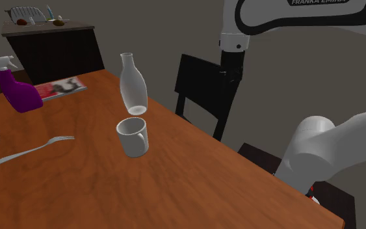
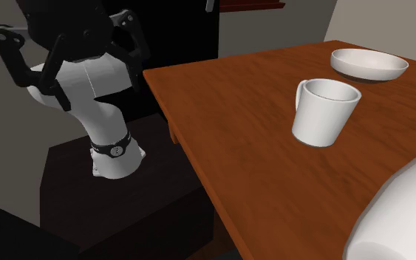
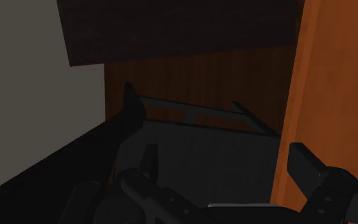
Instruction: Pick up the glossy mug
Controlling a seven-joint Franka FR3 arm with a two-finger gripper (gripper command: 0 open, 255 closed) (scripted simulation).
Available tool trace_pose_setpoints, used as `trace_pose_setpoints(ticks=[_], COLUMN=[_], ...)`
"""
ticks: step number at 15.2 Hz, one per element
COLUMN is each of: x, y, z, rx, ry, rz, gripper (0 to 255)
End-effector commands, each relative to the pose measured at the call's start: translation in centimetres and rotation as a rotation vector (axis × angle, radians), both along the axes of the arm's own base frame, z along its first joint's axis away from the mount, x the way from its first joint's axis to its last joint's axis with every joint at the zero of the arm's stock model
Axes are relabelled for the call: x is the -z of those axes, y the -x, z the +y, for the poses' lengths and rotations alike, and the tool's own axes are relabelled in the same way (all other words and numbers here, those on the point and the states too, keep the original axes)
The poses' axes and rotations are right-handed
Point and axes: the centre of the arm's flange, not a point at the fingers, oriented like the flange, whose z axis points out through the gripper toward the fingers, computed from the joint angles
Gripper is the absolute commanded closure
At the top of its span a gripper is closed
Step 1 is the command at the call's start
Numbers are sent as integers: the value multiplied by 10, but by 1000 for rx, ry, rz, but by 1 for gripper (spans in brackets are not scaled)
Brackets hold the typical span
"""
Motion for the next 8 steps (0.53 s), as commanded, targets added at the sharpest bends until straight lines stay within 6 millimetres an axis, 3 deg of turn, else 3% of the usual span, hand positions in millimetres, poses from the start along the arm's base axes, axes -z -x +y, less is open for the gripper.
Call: trace_pose_setpoints(ticks=[1,8], x=[0,2], y=[0,-41], z=[0,82], rx=[0,-10], ry=[0,1], rz=[0,-16], gripper=[0,0])
